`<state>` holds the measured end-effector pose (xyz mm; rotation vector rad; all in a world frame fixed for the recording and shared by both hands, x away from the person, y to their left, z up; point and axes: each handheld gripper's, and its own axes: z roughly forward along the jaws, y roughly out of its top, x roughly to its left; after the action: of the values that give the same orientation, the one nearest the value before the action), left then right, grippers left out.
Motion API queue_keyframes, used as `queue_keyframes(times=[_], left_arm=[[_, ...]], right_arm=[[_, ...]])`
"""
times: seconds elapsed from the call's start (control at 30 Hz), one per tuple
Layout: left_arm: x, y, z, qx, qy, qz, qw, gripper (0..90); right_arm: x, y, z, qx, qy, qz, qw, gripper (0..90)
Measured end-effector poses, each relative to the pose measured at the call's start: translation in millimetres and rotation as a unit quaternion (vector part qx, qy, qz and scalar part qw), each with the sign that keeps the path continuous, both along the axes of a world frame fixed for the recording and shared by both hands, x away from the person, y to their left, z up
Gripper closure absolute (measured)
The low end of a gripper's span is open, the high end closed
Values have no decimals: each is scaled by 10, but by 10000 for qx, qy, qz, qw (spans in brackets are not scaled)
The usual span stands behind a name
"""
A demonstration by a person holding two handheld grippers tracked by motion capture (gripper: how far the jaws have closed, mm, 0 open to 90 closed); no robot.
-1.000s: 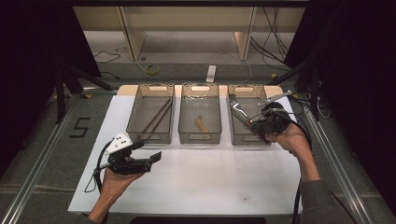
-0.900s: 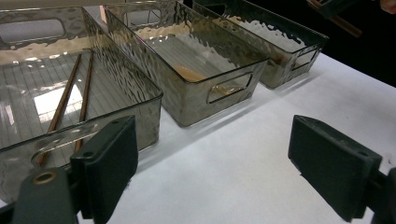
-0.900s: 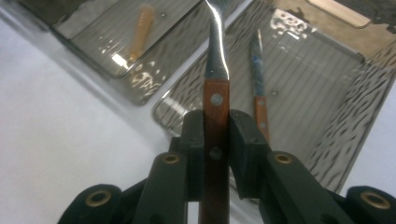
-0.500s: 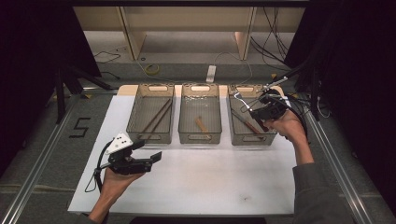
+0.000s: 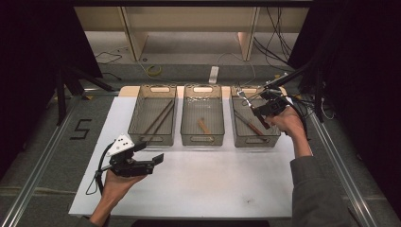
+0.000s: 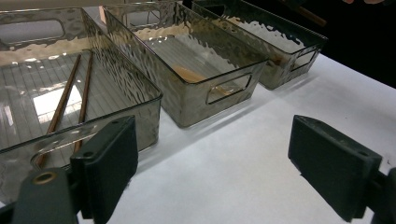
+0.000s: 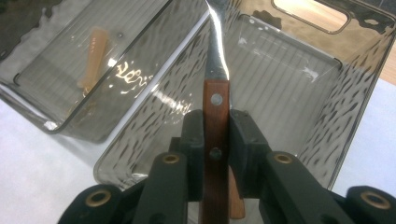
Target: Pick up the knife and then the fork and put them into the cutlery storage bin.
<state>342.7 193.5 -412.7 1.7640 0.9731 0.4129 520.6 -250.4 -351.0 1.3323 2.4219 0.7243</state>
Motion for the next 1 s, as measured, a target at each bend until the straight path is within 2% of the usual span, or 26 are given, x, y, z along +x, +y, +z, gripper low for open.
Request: queue_keyframes(times=[0.6, 0.7, 1.0], left_arm=[[-3, 4, 4, 21, -11, -9, 10000, 155], [-4, 1, 3, 23, -8, -8, 10000, 155], [-4, 2, 4, 22, -14, -12, 10000, 155]], right_arm=[[79, 19, -100, 27, 16, -211, 9998, 772], [88, 11, -141, -3, 72, -257, 9996, 772], [112, 33, -223, -99, 54, -300, 9995, 772]])
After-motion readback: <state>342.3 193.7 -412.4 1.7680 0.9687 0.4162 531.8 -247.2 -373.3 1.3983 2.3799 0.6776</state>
